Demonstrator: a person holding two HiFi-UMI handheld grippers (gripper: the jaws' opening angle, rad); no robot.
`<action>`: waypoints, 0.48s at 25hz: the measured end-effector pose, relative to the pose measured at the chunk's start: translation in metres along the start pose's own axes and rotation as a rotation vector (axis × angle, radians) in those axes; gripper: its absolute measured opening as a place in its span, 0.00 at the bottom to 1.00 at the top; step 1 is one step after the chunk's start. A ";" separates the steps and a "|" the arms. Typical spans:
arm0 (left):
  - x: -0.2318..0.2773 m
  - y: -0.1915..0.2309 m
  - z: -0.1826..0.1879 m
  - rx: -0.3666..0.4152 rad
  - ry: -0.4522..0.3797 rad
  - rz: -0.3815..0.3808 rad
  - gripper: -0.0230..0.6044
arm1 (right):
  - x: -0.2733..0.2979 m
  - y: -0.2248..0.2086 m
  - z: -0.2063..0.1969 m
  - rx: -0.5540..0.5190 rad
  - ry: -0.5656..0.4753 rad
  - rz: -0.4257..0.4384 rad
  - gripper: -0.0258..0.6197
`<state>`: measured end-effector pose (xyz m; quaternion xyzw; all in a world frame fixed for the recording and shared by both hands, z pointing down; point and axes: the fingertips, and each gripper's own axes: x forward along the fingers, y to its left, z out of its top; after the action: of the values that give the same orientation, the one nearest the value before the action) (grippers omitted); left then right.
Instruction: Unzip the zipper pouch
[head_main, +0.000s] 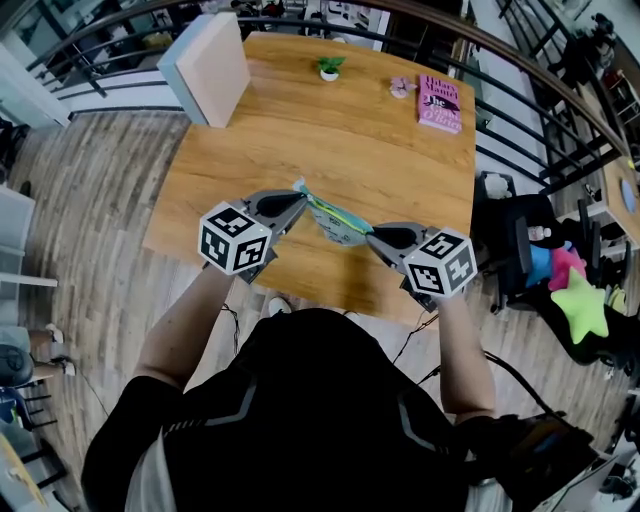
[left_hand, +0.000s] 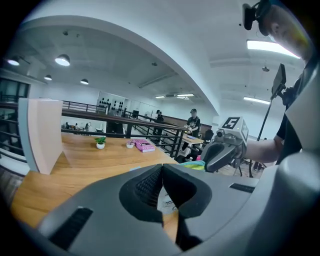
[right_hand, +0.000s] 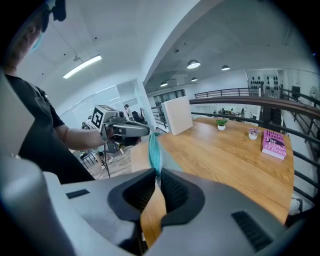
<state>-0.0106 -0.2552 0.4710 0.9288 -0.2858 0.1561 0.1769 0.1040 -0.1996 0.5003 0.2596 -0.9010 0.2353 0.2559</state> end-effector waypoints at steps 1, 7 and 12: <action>-0.002 0.004 -0.002 -0.003 -0.001 0.014 0.09 | 0.000 -0.002 -0.001 0.004 0.003 -0.004 0.11; -0.011 0.028 -0.012 -0.054 -0.008 0.068 0.08 | 0.003 -0.012 -0.007 0.025 0.021 -0.021 0.11; -0.012 0.041 -0.021 -0.073 0.008 0.078 0.09 | 0.013 -0.016 -0.005 0.040 0.027 -0.025 0.11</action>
<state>-0.0485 -0.2722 0.4951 0.9092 -0.3268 0.1559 0.2056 0.1055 -0.2136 0.5160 0.2726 -0.8892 0.2537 0.2658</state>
